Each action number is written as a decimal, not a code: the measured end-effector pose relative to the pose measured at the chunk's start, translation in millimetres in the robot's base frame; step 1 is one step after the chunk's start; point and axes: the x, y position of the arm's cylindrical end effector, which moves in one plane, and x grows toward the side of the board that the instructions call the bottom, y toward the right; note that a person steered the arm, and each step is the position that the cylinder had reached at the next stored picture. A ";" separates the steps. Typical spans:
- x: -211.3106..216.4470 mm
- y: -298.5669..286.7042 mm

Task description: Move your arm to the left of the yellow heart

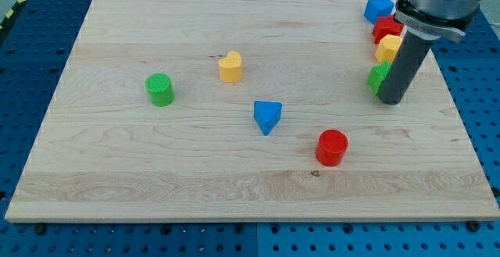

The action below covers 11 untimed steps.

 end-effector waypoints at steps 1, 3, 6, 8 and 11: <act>-10.2 1.8; -17.5 1.4; 17.4 -190.5; -20.3 -296.8; -74.9 -299.1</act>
